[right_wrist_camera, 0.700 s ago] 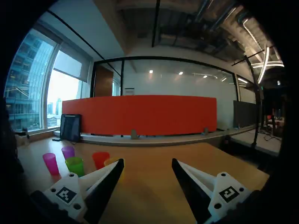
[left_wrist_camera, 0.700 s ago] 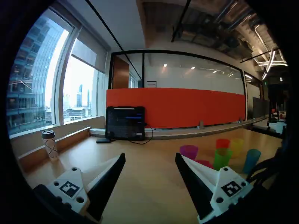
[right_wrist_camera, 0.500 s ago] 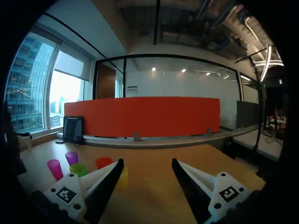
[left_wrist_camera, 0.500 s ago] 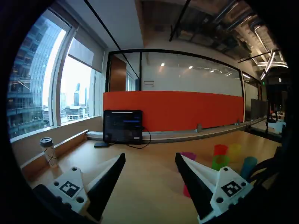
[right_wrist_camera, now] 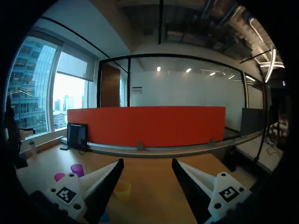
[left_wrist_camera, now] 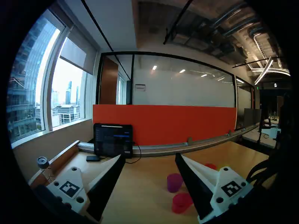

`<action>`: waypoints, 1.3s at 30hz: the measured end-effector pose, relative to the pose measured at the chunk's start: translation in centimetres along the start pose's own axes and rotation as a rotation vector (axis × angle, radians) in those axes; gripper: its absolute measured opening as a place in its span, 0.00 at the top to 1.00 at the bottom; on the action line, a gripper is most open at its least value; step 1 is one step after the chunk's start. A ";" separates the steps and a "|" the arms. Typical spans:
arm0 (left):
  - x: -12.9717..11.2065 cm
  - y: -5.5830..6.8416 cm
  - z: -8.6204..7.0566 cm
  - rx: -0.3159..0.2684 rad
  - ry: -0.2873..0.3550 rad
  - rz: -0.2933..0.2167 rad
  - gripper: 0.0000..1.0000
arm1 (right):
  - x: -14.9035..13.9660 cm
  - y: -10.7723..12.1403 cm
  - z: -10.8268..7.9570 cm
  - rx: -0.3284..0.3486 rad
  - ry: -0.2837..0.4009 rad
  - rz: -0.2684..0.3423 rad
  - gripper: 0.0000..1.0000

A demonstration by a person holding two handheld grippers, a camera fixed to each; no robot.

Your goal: Pour water

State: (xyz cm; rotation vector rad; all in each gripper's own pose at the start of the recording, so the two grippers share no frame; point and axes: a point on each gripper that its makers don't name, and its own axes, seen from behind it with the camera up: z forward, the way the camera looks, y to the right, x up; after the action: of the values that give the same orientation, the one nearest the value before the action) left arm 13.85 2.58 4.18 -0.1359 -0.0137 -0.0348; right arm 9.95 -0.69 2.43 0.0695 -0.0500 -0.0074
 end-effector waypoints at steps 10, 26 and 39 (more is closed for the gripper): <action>4.3 1.4 0.9 -0.076 0.016 -0.003 0.01 | 3.5 -0.2 0.0 0.035 0.017 -0.007 0.00; 4.5 4.1 1.7 -0.244 -0.031 0.028 0.01 | 4.9 -4.0 -1.1 0.264 0.005 -0.051 0.00; 3.2 6.4 2.2 -0.397 -0.073 0.058 0.01 | 5.5 -6.2 -2.1 0.397 -0.012 -0.025 0.00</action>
State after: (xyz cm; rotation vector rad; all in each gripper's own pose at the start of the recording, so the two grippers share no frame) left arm 17.28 9.08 5.53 -0.5344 -0.0763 0.0259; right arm 15.50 -6.81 0.17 0.4675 -0.0625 -0.0225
